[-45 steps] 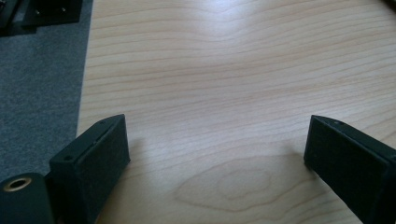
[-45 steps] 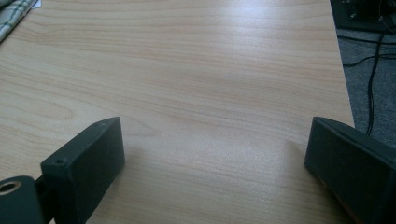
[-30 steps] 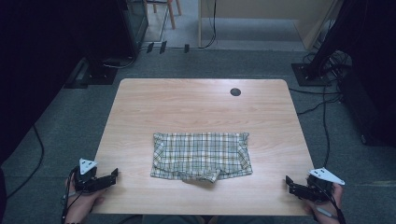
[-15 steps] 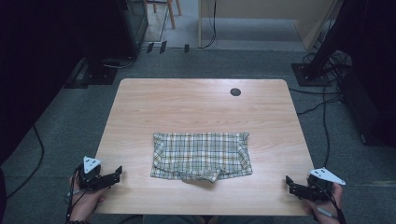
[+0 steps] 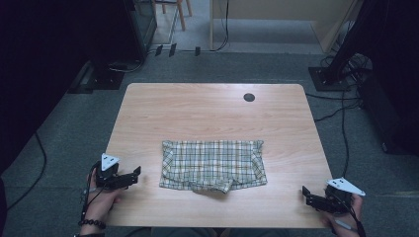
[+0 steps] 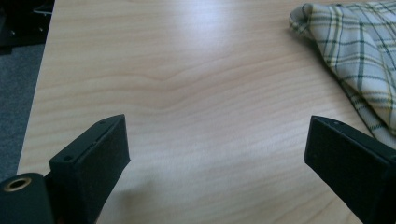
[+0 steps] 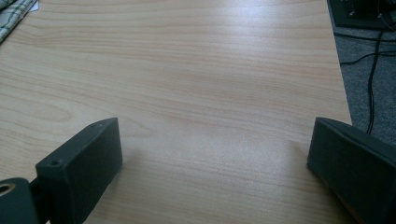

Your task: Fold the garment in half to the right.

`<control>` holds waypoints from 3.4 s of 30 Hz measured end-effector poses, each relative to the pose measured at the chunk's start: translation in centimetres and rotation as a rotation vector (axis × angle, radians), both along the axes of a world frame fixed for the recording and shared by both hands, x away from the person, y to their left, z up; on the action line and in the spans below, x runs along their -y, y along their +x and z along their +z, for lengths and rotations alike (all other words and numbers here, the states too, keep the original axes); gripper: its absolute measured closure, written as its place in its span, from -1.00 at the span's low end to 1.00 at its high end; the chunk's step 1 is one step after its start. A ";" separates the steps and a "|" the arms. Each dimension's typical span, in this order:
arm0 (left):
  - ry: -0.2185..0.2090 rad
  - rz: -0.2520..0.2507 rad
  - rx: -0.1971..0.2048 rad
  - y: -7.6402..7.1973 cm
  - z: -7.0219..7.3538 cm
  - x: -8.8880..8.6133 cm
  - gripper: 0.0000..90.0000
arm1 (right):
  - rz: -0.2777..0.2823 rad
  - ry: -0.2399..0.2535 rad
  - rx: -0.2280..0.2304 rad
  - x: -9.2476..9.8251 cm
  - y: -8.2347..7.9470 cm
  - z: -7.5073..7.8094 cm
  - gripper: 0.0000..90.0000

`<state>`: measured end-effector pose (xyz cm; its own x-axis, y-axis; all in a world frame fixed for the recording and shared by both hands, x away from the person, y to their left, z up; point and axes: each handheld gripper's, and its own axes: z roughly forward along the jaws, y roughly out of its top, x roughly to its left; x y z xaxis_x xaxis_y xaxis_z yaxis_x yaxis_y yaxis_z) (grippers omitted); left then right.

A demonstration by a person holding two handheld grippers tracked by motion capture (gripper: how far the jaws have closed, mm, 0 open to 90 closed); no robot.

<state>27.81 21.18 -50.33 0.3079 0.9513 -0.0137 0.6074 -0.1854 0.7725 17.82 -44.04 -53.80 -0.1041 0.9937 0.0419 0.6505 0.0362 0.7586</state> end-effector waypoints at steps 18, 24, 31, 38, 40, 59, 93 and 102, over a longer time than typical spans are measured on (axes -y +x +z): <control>-0.010 -0.107 0.001 4.8 1.6 5.1 -0.85 | 0.007 -0.011 -0.004 -0.1 0.0 0.0 -0.95; 0.005 -0.153 -0.009 6.7 1.6 7.3 -0.84 | 0.007 -0.010 -0.003 -0.1 0.0 0.0 -0.95; 0.020 -0.206 -0.044 9.1 1.1 9.3 -0.85 | 0.008 -0.010 -0.003 -0.1 0.0 0.0 -0.95; 0.011 -0.220 -0.071 10.9 -0.4 10.4 -0.85 | 0.007 -0.010 -0.003 -0.1 0.0 0.0 -0.95; -0.001 -0.219 -0.080 11.3 -0.9 10.5 -0.85 | 0.007 -0.010 -0.003 -0.1 0.0 0.0 -0.94; 0.025 -0.227 -0.037 11.1 -2.2 10.7 -0.85 | 0.006 0.006 -0.005 0.0 0.1 0.1 -0.91; 0.014 -0.229 -0.037 11.1 -2.2 10.6 -0.85 | 0.259 0.064 0.114 -15.8 5.4 6.0 -0.90; 0.014 -0.228 -0.036 11.1 -2.2 10.6 -0.85 | 0.366 0.062 0.110 -21.7 6.0 6.2 -0.91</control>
